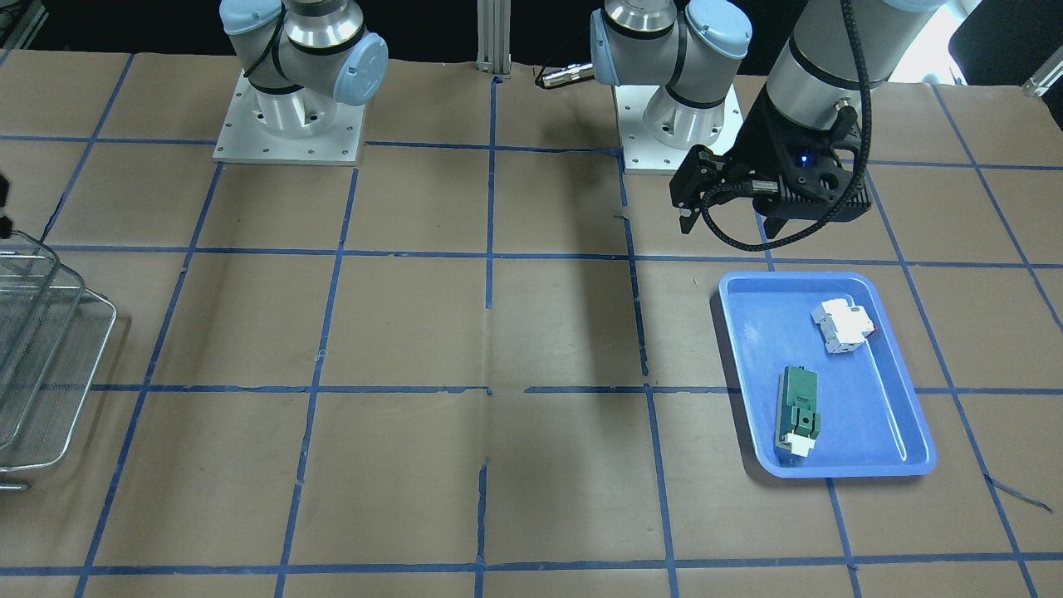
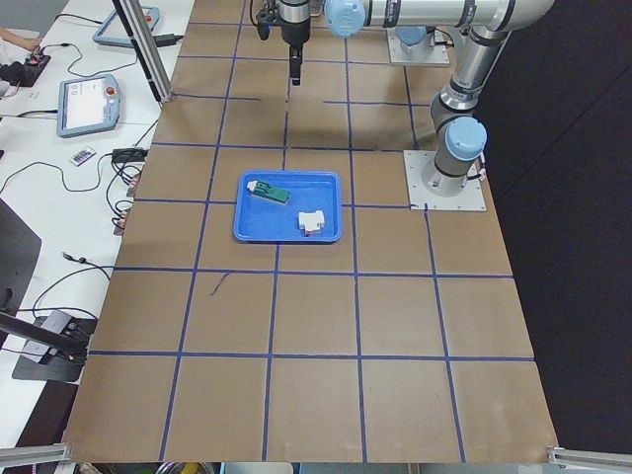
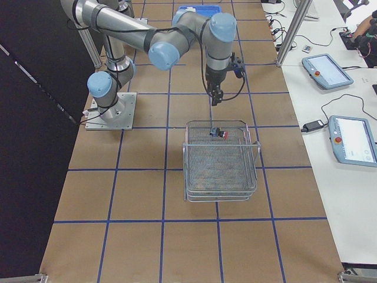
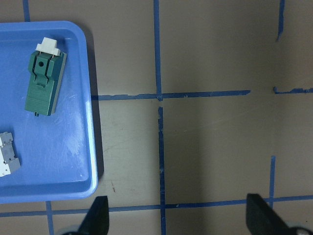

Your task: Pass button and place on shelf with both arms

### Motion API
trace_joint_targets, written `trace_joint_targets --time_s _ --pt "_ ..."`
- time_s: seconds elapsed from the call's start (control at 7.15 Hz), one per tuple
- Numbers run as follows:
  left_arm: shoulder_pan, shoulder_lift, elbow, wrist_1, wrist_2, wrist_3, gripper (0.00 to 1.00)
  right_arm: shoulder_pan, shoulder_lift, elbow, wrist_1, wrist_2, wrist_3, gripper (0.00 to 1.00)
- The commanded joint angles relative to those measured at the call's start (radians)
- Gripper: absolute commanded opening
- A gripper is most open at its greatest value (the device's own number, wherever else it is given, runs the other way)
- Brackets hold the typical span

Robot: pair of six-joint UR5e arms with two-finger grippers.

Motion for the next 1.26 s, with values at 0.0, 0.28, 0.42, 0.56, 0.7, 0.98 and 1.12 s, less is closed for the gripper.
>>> trace_joint_targets --time_s 0.0,0.28,0.42,0.56,0.7,0.98,1.12 --pt "-0.001 -0.003 0.018 0.015 0.001 0.006 1.00 0.248 -0.021 -0.031 0.005 -0.001 0.337 0.95" --pt "0.004 0.000 0.019 0.026 0.001 0.035 1.00 0.403 -0.001 -0.034 0.006 0.002 0.598 0.96" --pt "0.005 0.002 0.015 0.025 0.001 0.036 1.00 0.414 -0.001 -0.028 0.008 0.004 0.634 0.96" --pt "0.005 0.005 0.015 0.026 -0.001 0.037 1.00 0.414 -0.001 -0.028 0.008 0.004 0.638 0.96" --pt "0.005 0.005 0.015 0.026 -0.001 0.037 1.00 0.414 -0.001 -0.028 0.008 0.004 0.636 0.97" --pt "0.005 0.005 0.012 0.026 0.001 0.037 1.00 0.414 0.001 -0.030 0.008 0.004 0.636 0.98" --pt "0.005 0.011 0.009 0.026 0.001 0.037 1.00 0.414 0.002 -0.030 0.008 0.004 0.636 0.98"
